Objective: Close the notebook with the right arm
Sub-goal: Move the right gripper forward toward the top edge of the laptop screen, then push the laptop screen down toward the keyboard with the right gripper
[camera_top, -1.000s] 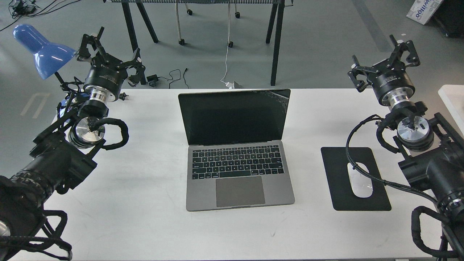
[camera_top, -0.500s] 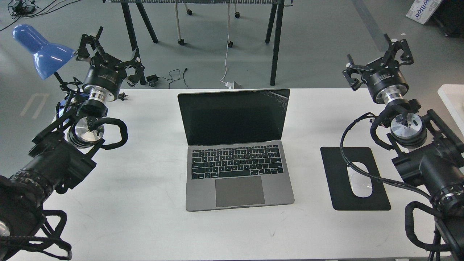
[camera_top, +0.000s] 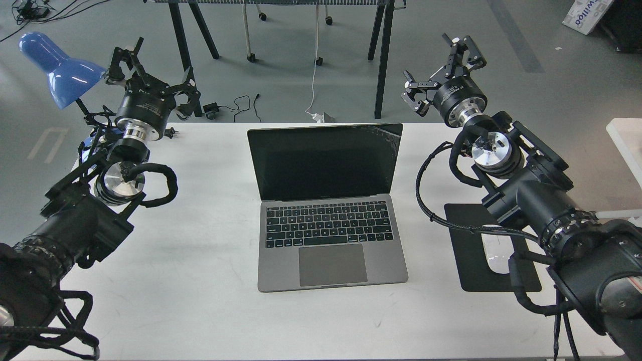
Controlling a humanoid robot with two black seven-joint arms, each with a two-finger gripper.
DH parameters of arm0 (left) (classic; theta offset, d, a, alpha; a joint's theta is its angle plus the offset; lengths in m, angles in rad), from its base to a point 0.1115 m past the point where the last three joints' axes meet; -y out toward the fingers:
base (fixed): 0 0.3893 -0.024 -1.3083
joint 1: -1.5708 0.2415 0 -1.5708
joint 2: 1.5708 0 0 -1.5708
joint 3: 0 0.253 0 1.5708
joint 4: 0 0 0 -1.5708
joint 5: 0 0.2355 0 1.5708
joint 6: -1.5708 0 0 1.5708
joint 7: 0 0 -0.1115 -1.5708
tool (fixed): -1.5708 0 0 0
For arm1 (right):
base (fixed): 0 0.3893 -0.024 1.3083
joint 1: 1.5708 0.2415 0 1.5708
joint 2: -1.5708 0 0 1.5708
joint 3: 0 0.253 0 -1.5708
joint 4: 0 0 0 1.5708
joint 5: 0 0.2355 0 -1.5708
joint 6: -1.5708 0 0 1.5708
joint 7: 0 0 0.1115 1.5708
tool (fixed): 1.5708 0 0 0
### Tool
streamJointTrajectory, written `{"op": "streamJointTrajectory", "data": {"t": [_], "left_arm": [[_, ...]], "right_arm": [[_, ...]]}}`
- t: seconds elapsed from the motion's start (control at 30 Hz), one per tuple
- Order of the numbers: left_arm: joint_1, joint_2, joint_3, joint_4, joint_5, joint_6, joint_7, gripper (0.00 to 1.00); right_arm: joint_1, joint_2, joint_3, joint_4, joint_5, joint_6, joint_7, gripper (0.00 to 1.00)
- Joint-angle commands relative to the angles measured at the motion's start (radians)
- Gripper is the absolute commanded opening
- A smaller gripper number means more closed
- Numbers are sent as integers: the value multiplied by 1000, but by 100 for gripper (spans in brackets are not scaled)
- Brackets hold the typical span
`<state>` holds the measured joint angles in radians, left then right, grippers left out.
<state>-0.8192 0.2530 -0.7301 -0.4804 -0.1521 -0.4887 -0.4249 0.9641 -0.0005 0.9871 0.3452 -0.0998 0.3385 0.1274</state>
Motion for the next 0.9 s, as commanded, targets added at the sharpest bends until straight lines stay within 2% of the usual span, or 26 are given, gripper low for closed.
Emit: {"op": "streamJointTrajectory", "data": {"t": [0.0,0.27,0.63,0.87], "left_arm": [[0,0,0,0,2,0,0,100],[0,0,0,0,0,0,0,100],[0,0,0,0,0,0,0,100],[0,0,0,0,0,0,0,100]], "right_arm": [[-10,0,-30,12,2,5,-6,100],[-60,0,-87,61,2,53,-15,100],[-202,-27,-131,352,2,37,-28,100],[-288,-142,-194,538,0,-4,-49,100]]}}
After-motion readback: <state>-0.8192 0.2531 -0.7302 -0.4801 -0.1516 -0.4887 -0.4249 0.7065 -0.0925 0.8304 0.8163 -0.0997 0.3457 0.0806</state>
